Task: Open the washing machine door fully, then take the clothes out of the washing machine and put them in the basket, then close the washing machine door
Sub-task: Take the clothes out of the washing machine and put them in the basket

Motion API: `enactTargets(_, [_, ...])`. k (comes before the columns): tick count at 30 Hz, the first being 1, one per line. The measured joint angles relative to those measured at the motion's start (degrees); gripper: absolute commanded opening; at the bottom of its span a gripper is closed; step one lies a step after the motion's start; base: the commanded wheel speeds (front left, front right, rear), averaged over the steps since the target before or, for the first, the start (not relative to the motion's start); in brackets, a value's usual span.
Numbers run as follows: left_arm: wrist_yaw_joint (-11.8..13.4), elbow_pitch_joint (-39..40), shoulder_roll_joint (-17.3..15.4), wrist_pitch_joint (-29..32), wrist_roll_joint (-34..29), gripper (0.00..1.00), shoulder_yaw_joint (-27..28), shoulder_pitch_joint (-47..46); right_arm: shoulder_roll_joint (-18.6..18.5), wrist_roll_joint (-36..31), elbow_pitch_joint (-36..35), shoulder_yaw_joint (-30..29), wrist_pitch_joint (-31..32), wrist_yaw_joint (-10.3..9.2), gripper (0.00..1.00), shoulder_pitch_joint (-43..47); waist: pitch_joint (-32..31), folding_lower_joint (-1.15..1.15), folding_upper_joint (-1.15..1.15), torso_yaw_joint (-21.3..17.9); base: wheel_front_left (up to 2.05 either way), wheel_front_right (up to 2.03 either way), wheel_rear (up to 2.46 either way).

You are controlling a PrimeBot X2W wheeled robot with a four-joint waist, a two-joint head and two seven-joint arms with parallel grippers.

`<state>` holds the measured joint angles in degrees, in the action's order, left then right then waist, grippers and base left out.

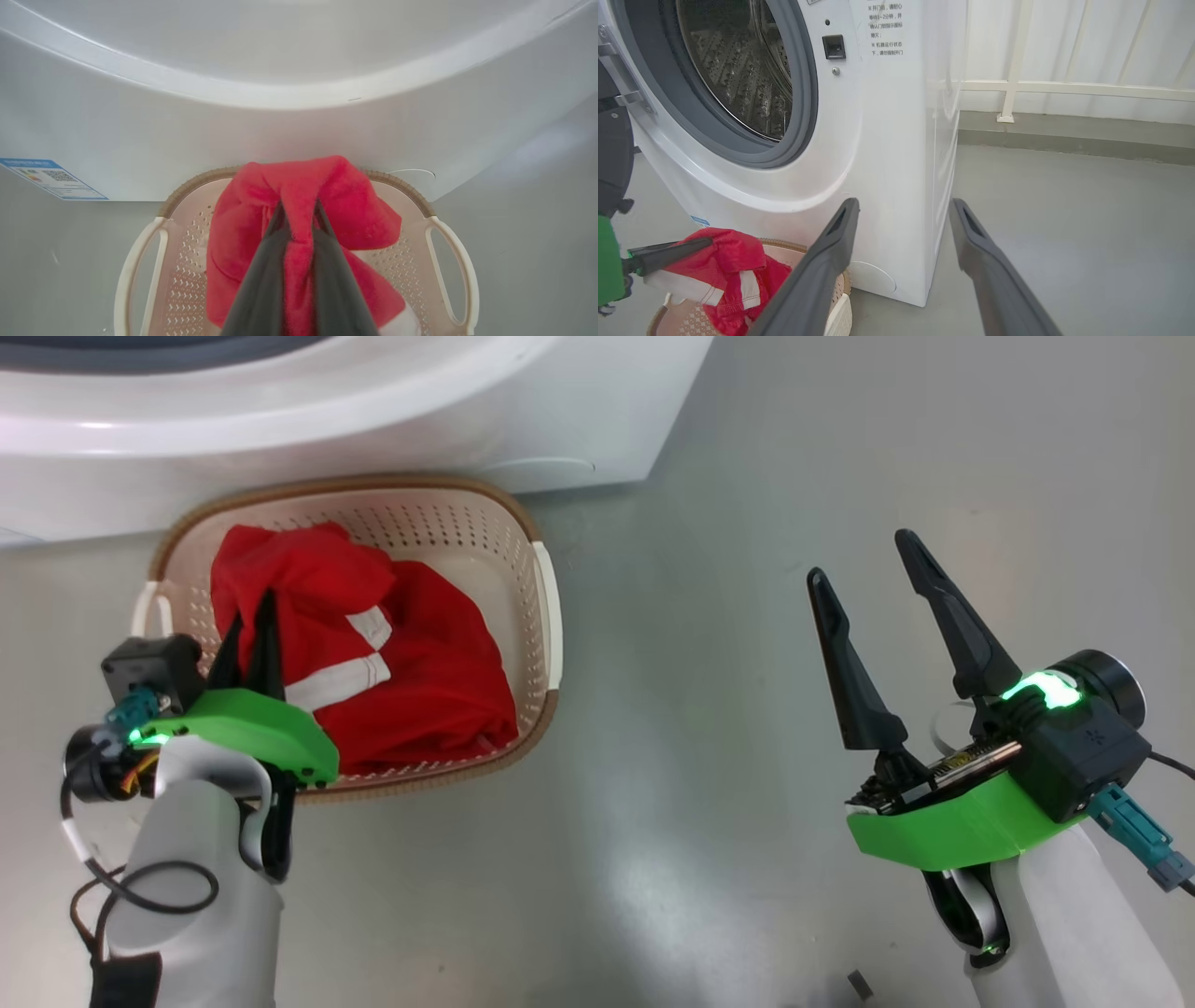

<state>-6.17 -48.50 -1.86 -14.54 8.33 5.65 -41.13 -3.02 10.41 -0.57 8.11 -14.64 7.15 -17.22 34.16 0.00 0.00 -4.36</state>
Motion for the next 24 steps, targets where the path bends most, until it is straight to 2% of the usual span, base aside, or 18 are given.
enactTargets(5, [-0.49,-5.48,-0.14,0.0,0.04,0.0,0.23,-2.1,0.0,0.0,-0.11,0.32,0.0,0.0,1.0,-1.02,1.98,0.0,0.0,-1.02,0.0,0.0,0.0])
enactTargets(7, [-0.52,-7.81,-0.35,0.0,0.04,0.4,0.24,-2.66,0.0,0.01,-0.13,0.38,0.0,0.0,1.0,-1.07,2.43,0.0,0.0,-1.57,0.0,0.0,0.0])
enactTargets(8, [-0.82,-8.91,-0.42,-0.01,0.04,0.83,0.21,-2.94,-0.01,0.01,-0.14,0.36,0.0,-0.01,1.0,-1.07,2.61,0.0,0.0,-1.8,0.0,0.0,0.0])
enactTargets(9, [-0.92,-10.26,-0.49,0.0,0.04,1.0,0.09,-3.31,0.0,0.01,-0.15,0.36,0.0,0.0,1.0,-1.07,2.78,0.0,0.0,-2.02,0.0,0.0,0.0])
enactTargets(13, [-0.93,-14.02,-0.77,0.0,0.27,1.0,-0.03,-4.52,0.0,0.09,-0.18,0.41,0.0,0.0,1.0,-1.08,3.18,0.0,0.0,-2.62,0.0,0.0,0.0])
enactTargets(17, [-0.99,-14.3,-1.14,0.0,0.75,1.0,-0.12,-4.96,0.0,0.19,-0.15,0.44,0.0,0.0,1.0,-1.12,3.0,0.0,0.0,-2.78,0.0,0.0,0.0])
enactTargets(24, [-0.99,-6.03,-1.43,-0.01,2.31,1.0,1.55,-1.67,0.0,0.76,0.22,0.29,0.0,-0.01,1.0,-1.14,1.21,0.0,0.0,-2.48,0.0,0.0,0.0])
